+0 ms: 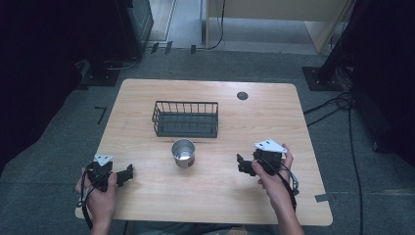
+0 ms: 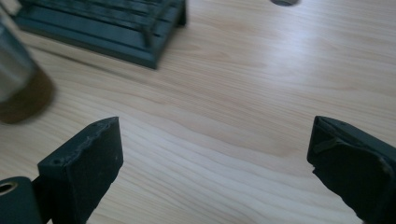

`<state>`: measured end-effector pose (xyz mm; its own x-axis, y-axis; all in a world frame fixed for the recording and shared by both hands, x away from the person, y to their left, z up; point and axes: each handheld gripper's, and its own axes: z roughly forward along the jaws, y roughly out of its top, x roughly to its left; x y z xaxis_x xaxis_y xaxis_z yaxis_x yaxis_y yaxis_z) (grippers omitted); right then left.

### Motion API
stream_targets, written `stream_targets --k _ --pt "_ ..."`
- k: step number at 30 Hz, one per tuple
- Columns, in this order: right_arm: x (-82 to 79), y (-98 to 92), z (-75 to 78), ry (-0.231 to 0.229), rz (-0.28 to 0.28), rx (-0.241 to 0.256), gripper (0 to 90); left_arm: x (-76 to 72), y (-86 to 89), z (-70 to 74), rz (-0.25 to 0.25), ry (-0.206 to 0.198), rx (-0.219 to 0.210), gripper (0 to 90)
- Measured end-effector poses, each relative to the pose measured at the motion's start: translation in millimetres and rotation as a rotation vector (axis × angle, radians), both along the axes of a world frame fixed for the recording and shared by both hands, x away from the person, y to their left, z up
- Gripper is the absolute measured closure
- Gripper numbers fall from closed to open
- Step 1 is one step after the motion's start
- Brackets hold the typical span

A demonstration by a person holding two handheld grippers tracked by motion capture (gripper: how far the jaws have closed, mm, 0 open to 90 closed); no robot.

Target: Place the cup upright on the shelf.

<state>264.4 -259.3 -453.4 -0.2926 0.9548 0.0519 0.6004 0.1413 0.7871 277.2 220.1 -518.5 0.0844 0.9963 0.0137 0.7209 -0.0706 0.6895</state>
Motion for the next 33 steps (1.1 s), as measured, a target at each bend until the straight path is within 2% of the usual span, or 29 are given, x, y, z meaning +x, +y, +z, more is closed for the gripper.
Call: stream_targets --k 1,2,3,4,10,23,33 --pt "2.7 13.3 3.0 0.002 0.032 0.005 3.0 0.0 0.0 0.0 0.0 0.0 0.0 0.0" --pt "2.7 13.3 3.0 0.002 0.032 0.005 3.0 0.0 0.0 0.0 0.0 0.0 0.0 0.0" --pt "5.2 25.8 5.2 0.001 0.057 0.01 2.5 0.0 0.0 0.0 0.0 0.0 0.0 0.0" --pt "5.2 25.8 5.2 0.001 0.057 0.01 2.5 0.0 0.0 0.0 0.0 0.0 0.0 0.0" --pt "9.4 61.6 9.5 -0.006 0.124 0.024 2.2 0.0 -0.1 0.0 0.001 0.0 -0.001 0.0" --pt "9.8 108.1 7.9 0.003 0.207 0.078 1.3 0.0 -0.1 0.0 0.0 0.0 -0.001 0.0" --pt "15.0 138.6 5.3 0.009 0.268 0.089 0.7 0.0 -0.1 0.0 0.0 0.0 -0.001 0.0"
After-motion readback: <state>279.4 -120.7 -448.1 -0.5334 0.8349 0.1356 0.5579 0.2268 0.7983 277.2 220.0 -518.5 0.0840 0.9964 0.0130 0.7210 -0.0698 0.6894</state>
